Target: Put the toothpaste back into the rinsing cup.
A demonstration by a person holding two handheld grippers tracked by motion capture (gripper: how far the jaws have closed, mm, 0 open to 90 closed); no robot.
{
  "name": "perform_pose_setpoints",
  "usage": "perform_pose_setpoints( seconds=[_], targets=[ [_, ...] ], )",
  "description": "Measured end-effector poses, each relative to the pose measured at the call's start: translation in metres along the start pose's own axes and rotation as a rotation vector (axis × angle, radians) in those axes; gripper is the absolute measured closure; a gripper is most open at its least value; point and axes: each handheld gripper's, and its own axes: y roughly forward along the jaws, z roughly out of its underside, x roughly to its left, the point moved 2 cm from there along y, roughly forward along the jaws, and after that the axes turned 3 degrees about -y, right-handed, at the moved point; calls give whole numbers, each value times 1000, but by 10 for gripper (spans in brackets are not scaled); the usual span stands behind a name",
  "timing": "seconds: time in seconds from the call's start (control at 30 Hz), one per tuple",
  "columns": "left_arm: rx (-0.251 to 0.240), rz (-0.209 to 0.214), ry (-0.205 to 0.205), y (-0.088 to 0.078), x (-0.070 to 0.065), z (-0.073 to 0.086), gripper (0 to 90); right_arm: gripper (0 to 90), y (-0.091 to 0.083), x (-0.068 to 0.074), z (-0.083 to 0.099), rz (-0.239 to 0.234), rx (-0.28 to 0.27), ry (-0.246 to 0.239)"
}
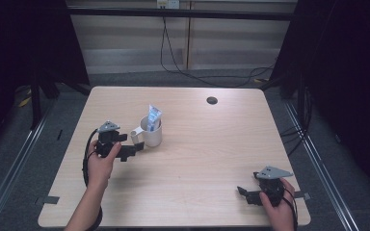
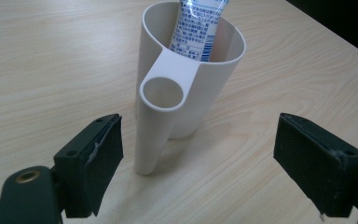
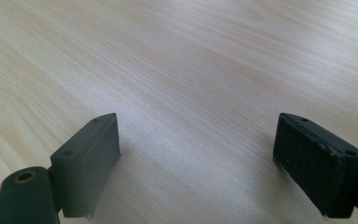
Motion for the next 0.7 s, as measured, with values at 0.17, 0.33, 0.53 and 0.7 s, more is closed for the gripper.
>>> perform_pose_setpoints(
  seconds=[0.17,0.33,0.53,0.7],
  targets=[
    [-3,3,-7,2,0,8,156,139,0,0,0,0,0,0],
    [12,1,-8,5,3,19,156,139,0,0,0,0,-2,-3],
    [19,2,-14,8,5,31,156,139,0,0,0,0,-2,-4],
    [31,10,-15,12,5,42,156,139,0,0,0,0,-2,-3]
  ],
)
